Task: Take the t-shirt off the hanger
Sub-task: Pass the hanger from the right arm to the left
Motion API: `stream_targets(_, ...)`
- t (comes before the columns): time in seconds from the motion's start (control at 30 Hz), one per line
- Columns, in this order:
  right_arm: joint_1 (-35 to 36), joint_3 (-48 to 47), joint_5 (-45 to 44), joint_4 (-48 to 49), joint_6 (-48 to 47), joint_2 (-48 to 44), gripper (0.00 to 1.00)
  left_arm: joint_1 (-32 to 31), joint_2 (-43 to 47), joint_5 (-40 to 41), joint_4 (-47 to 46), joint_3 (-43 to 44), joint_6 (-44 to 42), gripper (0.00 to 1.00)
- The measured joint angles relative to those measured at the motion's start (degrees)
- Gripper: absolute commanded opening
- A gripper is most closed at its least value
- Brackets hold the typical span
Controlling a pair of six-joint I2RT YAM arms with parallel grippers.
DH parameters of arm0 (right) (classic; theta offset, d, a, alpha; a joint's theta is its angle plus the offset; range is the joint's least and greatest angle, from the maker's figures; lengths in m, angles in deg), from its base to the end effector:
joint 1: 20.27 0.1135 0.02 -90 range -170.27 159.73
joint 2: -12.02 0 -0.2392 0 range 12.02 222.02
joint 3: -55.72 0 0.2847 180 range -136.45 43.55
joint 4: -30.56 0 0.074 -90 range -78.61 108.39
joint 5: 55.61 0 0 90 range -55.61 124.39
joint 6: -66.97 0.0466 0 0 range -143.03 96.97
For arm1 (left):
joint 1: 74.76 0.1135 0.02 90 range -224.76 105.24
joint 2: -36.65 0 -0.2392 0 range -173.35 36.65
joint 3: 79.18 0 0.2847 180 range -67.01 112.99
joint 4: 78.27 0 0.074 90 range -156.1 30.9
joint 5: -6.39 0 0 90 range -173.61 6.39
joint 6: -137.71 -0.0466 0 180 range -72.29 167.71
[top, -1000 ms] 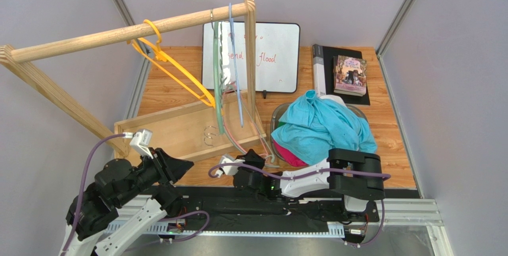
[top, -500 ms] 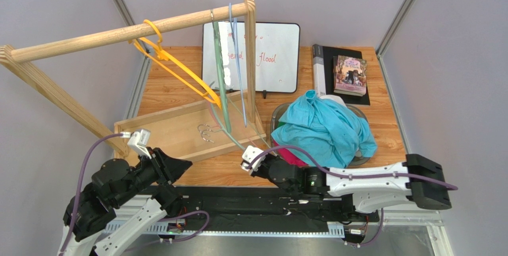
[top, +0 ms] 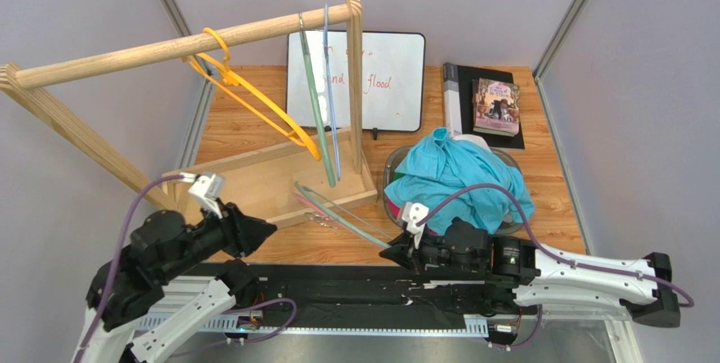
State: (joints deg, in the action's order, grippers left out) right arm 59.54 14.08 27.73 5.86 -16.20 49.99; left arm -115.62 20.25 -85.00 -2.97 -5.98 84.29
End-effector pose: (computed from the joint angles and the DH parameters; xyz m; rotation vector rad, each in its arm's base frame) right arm 0.0456 0.2233 0.2357 -1.1476 1.6886 0.8750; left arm 0.0452 -0.0406 0.3810 0.0925 2.0048 -0.9227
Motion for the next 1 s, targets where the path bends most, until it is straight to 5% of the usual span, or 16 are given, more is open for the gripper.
stream_targets(0.33,-18.0,0.1,18.2,-6.0,14.6,-8.5,0.00,0.0,-9.9,-8.9,-6.0,-3.7,-3.7,0.49)
stream_targets(0.7,-20.2,-3.9,22.4,-13.0,23.8,-12.7,0.00,0.0,-27.1,-19.5,-12.6,-2.6,-12.9,0.46)
stream_targets(1.0,-20.8,-5.7,22.6,-15.8,29.9,-16.5,0.00,0.0,-17.7,-24.8,-19.1,-3.5,-25.2,0.50)
